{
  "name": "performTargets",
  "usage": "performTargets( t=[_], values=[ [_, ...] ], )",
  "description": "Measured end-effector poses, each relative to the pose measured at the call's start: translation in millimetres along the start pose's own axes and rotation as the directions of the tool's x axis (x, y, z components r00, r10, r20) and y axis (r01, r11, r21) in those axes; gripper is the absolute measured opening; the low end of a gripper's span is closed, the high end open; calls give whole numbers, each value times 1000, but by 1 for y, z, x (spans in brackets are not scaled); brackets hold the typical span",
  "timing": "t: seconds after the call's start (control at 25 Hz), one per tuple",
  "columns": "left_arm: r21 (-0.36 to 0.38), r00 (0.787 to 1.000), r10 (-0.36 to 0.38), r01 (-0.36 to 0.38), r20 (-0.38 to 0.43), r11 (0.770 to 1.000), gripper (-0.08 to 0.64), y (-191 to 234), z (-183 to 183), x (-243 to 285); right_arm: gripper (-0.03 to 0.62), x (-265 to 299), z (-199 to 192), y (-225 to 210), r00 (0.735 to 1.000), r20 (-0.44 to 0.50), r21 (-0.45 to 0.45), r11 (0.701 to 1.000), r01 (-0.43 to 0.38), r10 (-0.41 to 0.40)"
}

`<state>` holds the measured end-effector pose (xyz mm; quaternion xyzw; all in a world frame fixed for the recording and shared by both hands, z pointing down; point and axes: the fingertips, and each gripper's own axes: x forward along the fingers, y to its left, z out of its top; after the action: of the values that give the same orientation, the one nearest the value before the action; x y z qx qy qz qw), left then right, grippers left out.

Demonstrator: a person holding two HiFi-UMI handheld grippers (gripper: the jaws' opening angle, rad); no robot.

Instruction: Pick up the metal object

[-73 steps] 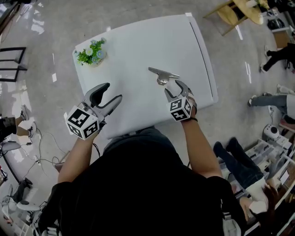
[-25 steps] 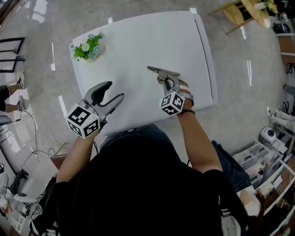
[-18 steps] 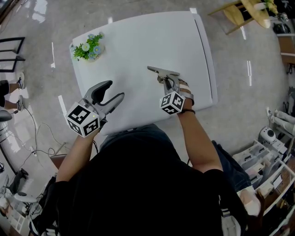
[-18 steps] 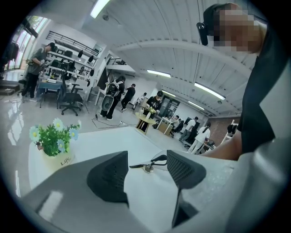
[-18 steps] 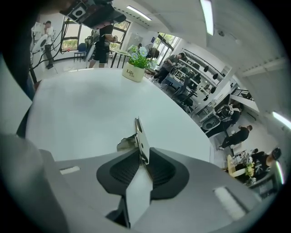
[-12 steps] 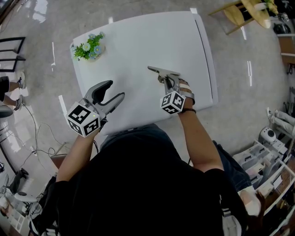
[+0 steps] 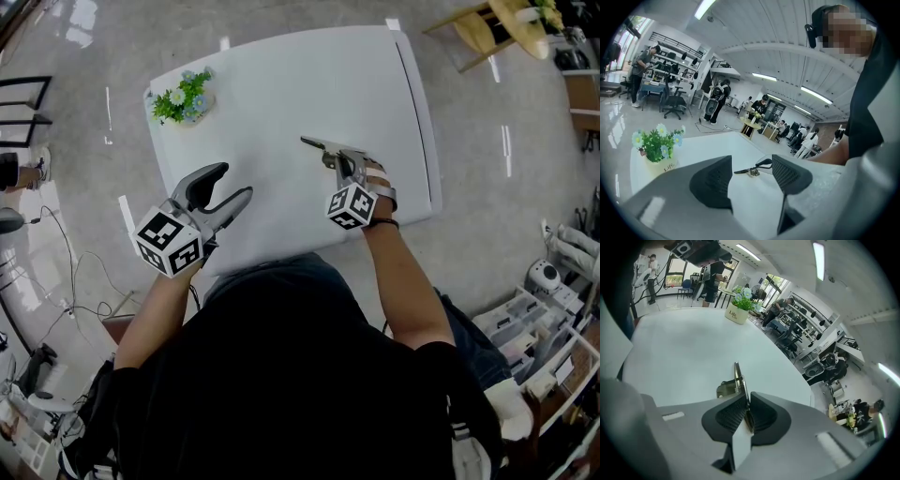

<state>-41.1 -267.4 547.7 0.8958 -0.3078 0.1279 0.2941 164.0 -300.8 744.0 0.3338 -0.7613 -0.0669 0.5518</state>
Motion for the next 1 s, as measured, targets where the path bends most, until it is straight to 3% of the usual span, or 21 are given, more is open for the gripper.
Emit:
performTargets(
  t=[1.0],
  values=[
    [12, 1000, -16, 16, 3, 1000, 385, 2, 0, -8, 32, -11, 10, -8, 999, 3, 31, 999, 40, -41]
  ],
)
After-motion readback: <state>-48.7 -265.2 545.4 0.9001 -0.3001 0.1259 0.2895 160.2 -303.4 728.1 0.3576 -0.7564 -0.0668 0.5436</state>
